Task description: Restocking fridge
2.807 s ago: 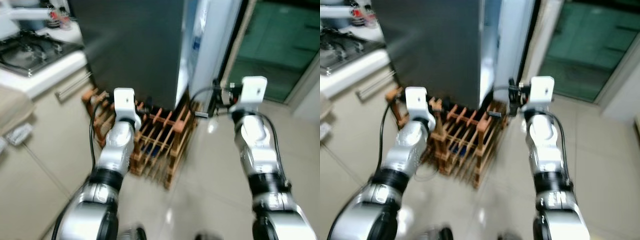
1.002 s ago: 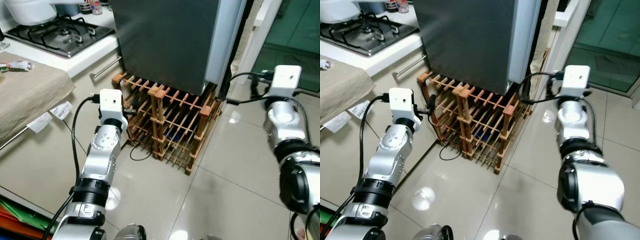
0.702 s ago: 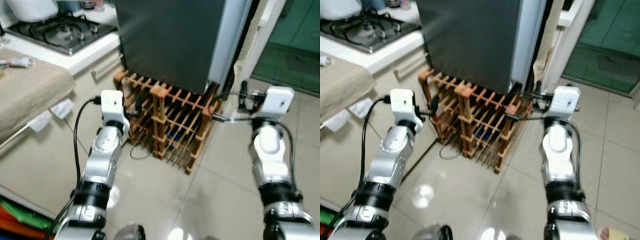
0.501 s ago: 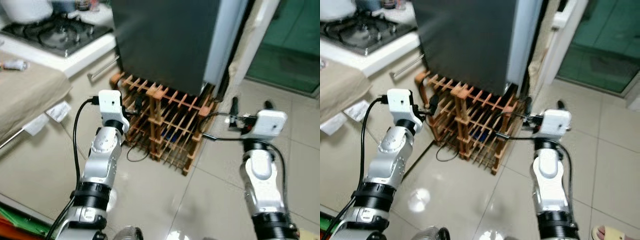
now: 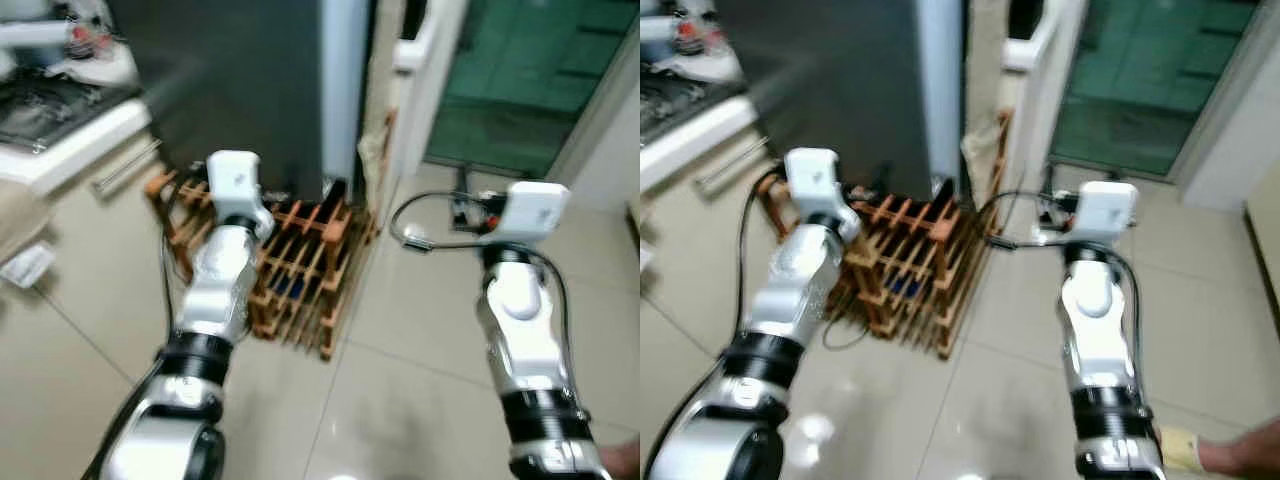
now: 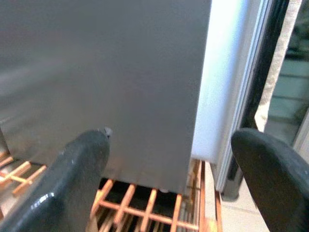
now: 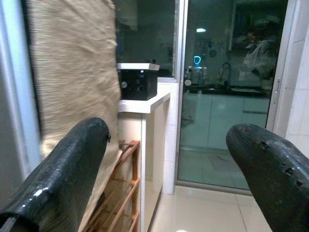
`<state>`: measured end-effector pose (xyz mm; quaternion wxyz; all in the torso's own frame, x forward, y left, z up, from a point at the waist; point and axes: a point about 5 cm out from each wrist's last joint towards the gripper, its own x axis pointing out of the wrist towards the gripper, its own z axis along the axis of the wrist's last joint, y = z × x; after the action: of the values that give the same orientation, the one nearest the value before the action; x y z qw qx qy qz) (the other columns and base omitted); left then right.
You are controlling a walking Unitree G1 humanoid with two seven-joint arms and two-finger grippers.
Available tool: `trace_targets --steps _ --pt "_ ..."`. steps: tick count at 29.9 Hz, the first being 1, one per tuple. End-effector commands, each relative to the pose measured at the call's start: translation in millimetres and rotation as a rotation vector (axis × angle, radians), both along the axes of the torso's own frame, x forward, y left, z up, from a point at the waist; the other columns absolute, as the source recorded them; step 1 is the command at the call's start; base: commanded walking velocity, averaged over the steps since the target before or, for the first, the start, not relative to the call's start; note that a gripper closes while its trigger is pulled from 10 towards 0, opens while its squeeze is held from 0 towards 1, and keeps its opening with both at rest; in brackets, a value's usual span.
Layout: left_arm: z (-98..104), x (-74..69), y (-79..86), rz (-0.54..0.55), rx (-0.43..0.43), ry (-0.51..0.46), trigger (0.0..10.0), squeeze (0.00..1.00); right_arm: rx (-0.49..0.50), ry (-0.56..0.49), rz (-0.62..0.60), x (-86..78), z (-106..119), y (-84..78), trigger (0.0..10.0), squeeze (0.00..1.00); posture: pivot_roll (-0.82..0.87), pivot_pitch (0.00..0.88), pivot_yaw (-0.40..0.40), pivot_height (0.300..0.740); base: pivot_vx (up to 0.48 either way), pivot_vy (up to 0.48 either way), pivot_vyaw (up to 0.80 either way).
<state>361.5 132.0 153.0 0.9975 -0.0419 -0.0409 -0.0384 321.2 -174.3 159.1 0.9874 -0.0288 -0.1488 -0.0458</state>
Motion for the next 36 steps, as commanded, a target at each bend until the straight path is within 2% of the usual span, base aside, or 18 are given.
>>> trace_targets --steps 1,3,8,9,11,13,21,22,26,29,36 --pt "2 2.1 -10.1 -0.016 0.01 0.002 10.0 0.0 0.006 0.014 -0.001 2.1 1 -3.5 10.0 0.02 -0.14 0.0 0.055 0.74 0.0 0.0 0.0" --pt "4 1.8 -9.6 -0.013 0.045 -0.015 10.0 0.0 0.007 0.018 0.001 1.6 1 -3.8 10.0 0.02 -0.14 0.0 0.055 0.74 0.0 0.0 0.0" --pt "6 0.6 -6.5 -0.01 0.021 -0.033 10.0 0.0 0.004 0.039 -0.003 -1.3 -3 -5.8 10.0 0.03 -0.14 0.0 0.056 0.74 0.0 0.0 0.0" --pt "6 0.7 -7.8 -0.013 0.017 -0.03 10.0 0.0 -0.008 0.046 -0.003 -1.6 -3 -5.3 10.0 0.07 -0.14 0.0 0.056 0.74 0.0 0.0 0.54" --pt "6 0.6 -8.5 -0.015 0.016 -0.03 10.0 0.0 -0.015 0.049 -0.001 -1.6 -4 -4.9 10.0 0.07 -0.14 0.0 0.056 0.74 0.0 0.0 0.54" --pt "7 0.4 -12.7 -0.029 0.017 -0.039 10.0 0.0 -0.022 0.053 0.014 -1.0 -3 -3.3 10.0 0.12 -0.14 0.0 0.057 0.74 0.0 0.0 0.55" --pt "8 -1.5 -18.3 -0.055 0.056 -0.045 10.0 0.0 -0.009 0.085 -0.011 -3.6 -10 -9.5 10.0 0.15 -0.15 0.0 0.065 0.74 0.0 0.0 0.53" --pt "9 -2.9 -20.2 -0.084 0.038 -0.051 10.0 0.0 -0.006 0.097 -0.02 -4.5 -13 -11.1 10.0 0.15 -0.15 0.0 0.067 0.74 0.0 0.0 0.5" --pt "12 -4.8 -21.8 -0.104 0.017 -0.069 10.0 0.0 -0.021 0.143 -0.03 -3.5 -19 -11.9 10.0 0.12 -0.15 0.0 0.069 0.74 0.343 0.0 0.37" --pt "11 -5.1 -21.0 -0.078 0.007 -0.058 10.0 0.0 -0.034 0.147 -0.013 -2.6 -20 -9.2 10.0 0.09 -0.15 0.0 0.068 0.74 0.48 0.0 0.0" --pt "11 -5.6 -20.2 -0.061 -0.014 -0.045 10.0 0.0 -0.034 0.134 0.005 -1.4 -16 -7.5 10.0 0.1 -0.15 0.0 0.064 0.74 0.48 0.0 0.08"
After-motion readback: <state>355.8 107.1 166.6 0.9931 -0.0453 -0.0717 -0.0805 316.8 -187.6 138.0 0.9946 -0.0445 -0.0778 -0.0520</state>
